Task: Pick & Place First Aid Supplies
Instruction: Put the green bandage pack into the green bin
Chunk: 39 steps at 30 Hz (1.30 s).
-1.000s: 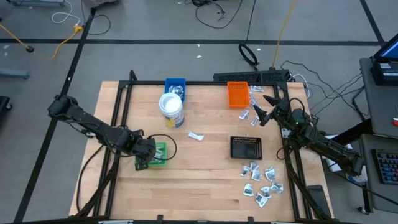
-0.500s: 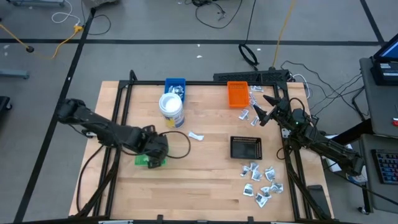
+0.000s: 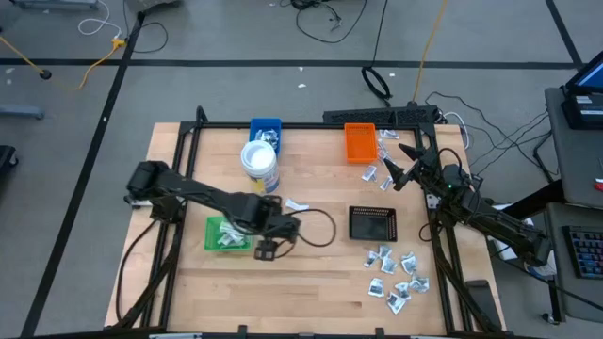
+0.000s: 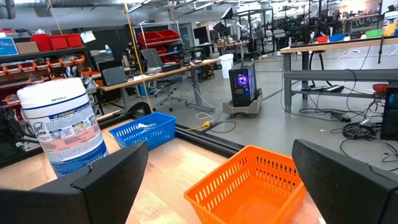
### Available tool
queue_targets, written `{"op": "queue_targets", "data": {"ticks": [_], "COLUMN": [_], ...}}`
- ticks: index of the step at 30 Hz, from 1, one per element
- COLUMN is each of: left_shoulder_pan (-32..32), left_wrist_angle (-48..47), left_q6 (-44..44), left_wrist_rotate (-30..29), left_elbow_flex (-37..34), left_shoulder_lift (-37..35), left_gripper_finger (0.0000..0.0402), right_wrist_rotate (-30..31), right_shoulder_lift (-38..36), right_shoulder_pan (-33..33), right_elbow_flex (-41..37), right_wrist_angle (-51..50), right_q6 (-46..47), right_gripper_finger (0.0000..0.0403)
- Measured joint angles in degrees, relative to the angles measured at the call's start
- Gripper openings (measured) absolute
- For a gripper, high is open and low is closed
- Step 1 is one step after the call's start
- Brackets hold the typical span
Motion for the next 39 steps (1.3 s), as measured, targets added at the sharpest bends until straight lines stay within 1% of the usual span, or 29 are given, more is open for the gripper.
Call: {"op": "queue_targets", "data": {"ticks": [4, 10, 12, 18, 24, 28, 32, 35, 39], "left_shoulder_pan": [1.6, 3.7, 5.2, 11.2, 15.7, 16.7, 16.5, 16.6, 16.5], "left_wrist_angle": [0.1, 0.2, 0.5, 1.2, 1.6, 1.6, 0.4, -0.1, -2.0], "left_q6": [5.4, 14.3, 17.2, 23.2, 29.8, 32.1, 32.1, 32.4, 32.9], "left_wrist_rotate": [2.6, 6.5, 7.7, 7.8, 7.9, 6.4, 2.3, -0.4, -1.5], "left_elbow_flex": [5.8, 12.0, 12.9, 15.1, 15.4, 15.4, 16.1, 17.5, 20.5], "left_shoulder_lift": [5.1, 10.6, 11.8, 14.7, 14.9, 15.2, 18.3, 20.3, 23.5], "left_gripper_finger": [0.0305, 0.0298, 0.0294, 0.0282, 0.0281, 0.0288, 0.0296, 0.0301, 0.0303], "right_wrist_rotate": [0.0, 0.0, 0.0, 0.0, 0.0, 0.0, 0.0, 0.0, 0.0], "right_shoulder_lift": [0.0, 0.0, 0.0, 0.0, 0.0, 0.0, 0.0, 0.0, 0.0], "right_shoulder_pan": [0.0, 0.0, 0.0, 0.0, 0.0, 0.0, 0.0, 0.0, 0.0], "right_elbow_flex": [0.0, 0.0, 0.0, 0.0, 0.0, 0.0, 0.0, 0.0, 0.0], "right_wrist_angle": [0.0, 0.0, 0.0, 0.0, 0.0, 0.0, 0.0, 0.0, 0.0], "right_q6": [0.0, 0.0, 0.0, 0.0, 0.0, 0.0, 0.0, 0.0, 0.0], "right_gripper_finger": [0.0393, 0.0393, 0.0393, 0.0393, 0.0393, 0.0393, 0.0393, 0.0393, 0.0393]}}
